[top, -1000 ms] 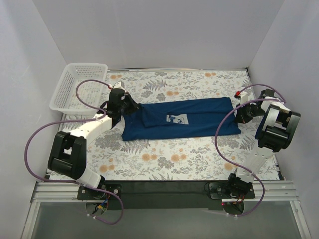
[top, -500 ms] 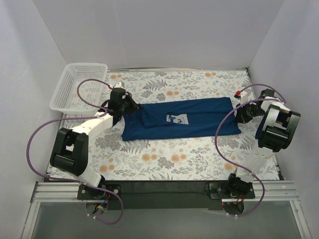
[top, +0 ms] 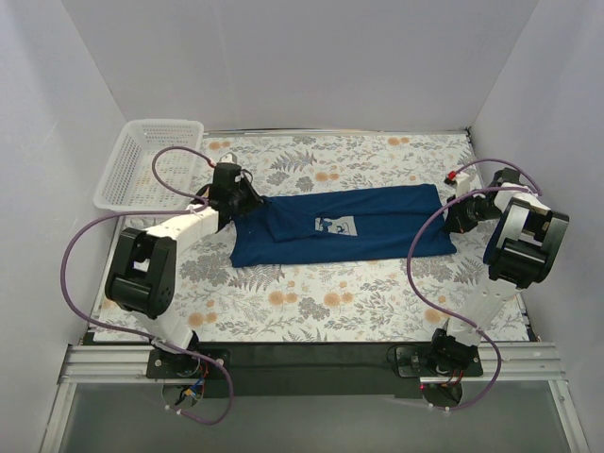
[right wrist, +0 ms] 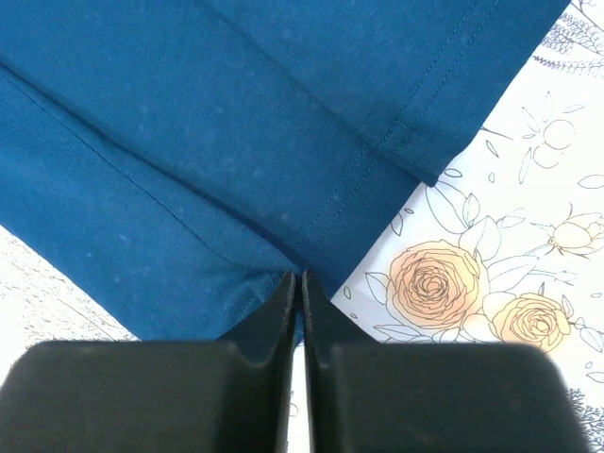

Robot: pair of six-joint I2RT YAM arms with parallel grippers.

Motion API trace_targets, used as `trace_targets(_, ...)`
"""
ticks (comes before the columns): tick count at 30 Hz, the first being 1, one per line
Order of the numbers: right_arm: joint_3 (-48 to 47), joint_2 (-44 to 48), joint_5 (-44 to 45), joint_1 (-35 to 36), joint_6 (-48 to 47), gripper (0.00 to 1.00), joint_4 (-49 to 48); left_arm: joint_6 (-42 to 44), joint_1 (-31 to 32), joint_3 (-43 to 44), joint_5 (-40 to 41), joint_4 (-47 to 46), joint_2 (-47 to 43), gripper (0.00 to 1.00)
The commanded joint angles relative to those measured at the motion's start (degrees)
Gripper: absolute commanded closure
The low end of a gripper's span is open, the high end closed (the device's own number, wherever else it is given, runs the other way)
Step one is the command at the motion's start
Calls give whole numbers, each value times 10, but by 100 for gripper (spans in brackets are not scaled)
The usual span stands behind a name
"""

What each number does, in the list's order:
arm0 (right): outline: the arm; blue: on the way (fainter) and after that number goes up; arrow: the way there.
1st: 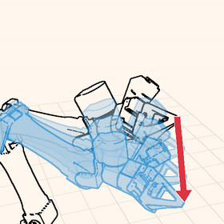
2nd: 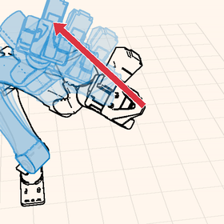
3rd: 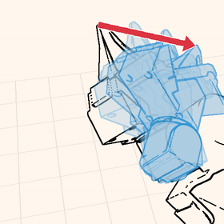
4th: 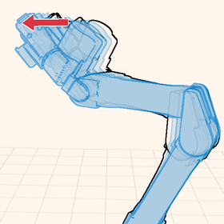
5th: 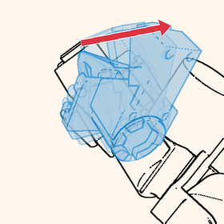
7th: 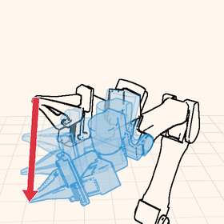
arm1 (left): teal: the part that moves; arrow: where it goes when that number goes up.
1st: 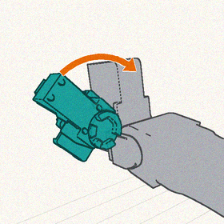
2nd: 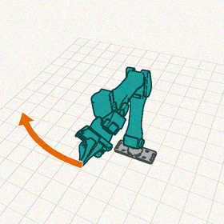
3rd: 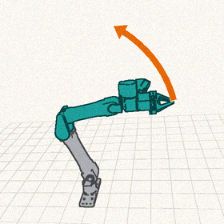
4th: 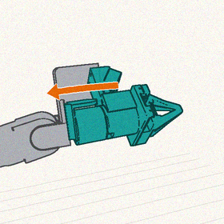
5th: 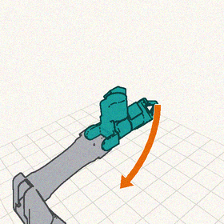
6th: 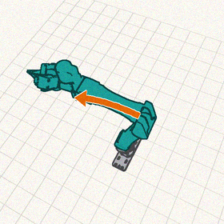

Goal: Fold and stack the t-shirts

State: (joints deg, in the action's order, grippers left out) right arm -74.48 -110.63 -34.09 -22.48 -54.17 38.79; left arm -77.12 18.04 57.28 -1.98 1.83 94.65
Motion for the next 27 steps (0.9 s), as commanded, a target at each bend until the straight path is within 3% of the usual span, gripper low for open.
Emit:
trace_targets(1, -12, 39, -23, 0, 8, 87, -13, -3, -7, 46, -4, 6, 18, 91)
trace_targets(3, -8, 53, -33, 0, 17, 75, -18, -6, -9, 63, -9, 18, 33, 77)
trace_targets(4, -5, 69, -35, 0, 20, 70, -20, -7, -11, 84, -9, 22, 45, 64)
trace_targets(7, 11, 104, -46, 0, 47, 62, -44, -11, -14, 118, 12, 40, 62, 47)
trace_targets(12, 52, 160, -72, 7, 67, 57, -69, 10, -27, 154, 0, 60, 54, 41)
trace_targets(15, 92, 199, -110, 42, 34, 55, -69, 68, -28, 116, -45, 18, -16, 39)
trace_targets(18, 140, 238, -170, 117, -29, 52, -68, 106, -27, 49, -73, -10, -122, 34)
trace_targets(21, 166, 255, -155, 253, -27, 49, -125, 112, -31, -27, -100, -1, -244, 30)
trace_targets(22, 180, 256, -135, 329, -1, 49, -160, 109, -32, -49, -106, 8, -273, 28)
trace_targets(25, 173, 228, -36, 460, 84, 47, -275, 86, -35, -132, -106, 54, -394, 26)
trace_targets(27, 152, 186, 50, 513, 148, 46, -338, 72, -38, -167, -92, 97, -456, 23)
